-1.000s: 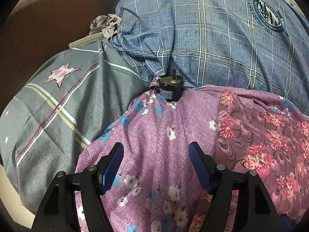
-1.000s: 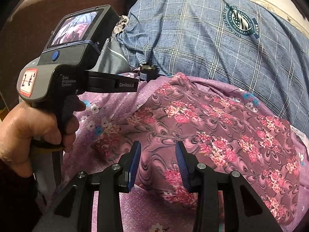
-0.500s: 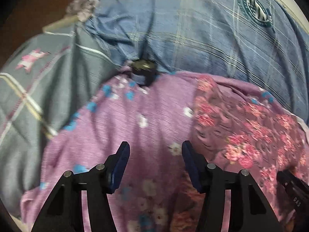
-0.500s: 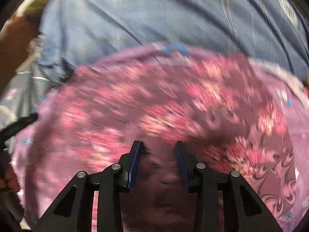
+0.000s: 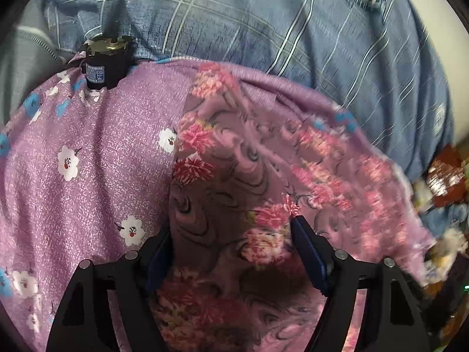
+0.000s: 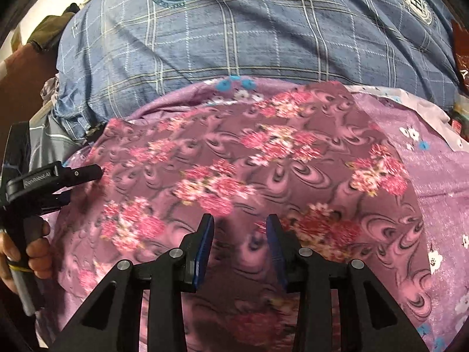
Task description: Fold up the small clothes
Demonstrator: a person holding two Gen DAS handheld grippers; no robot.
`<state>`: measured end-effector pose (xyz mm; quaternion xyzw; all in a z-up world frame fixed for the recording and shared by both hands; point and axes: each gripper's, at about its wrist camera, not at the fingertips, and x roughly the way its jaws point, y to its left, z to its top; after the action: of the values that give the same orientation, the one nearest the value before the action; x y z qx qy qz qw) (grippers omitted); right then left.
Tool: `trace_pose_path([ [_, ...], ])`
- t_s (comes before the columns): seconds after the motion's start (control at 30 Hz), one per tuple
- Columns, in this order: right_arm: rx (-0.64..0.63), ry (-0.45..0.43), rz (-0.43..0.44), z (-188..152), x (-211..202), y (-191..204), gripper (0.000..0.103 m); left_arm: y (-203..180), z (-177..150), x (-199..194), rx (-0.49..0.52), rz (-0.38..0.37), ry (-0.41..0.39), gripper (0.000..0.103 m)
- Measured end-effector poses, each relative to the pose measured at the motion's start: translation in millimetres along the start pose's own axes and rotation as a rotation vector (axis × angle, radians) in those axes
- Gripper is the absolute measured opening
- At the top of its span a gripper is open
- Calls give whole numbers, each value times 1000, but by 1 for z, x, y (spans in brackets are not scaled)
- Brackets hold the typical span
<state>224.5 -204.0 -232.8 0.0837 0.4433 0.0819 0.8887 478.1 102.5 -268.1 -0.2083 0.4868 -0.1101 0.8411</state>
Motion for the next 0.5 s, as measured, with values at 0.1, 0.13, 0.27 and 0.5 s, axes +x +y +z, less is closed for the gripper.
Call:
trace_pose_path([
  [0.1, -2, 1, -8, -4, 1, -6, 37, 9, 8, 4, -48, -66, 21, 47],
  [0.13, 0, -4, -9, -4, -1, -9, 36, 10, 8, 7, -69, -79, 18, 44],
  [0.27, 27, -30, -17, -2, -4, -23, 35, 6, 9, 5, -62, -69, -20, 25],
  [0.5, 156, -104, -29, 4, -15, -67, 36, -41, -6, -32, -34, -59, -107, 22],
])
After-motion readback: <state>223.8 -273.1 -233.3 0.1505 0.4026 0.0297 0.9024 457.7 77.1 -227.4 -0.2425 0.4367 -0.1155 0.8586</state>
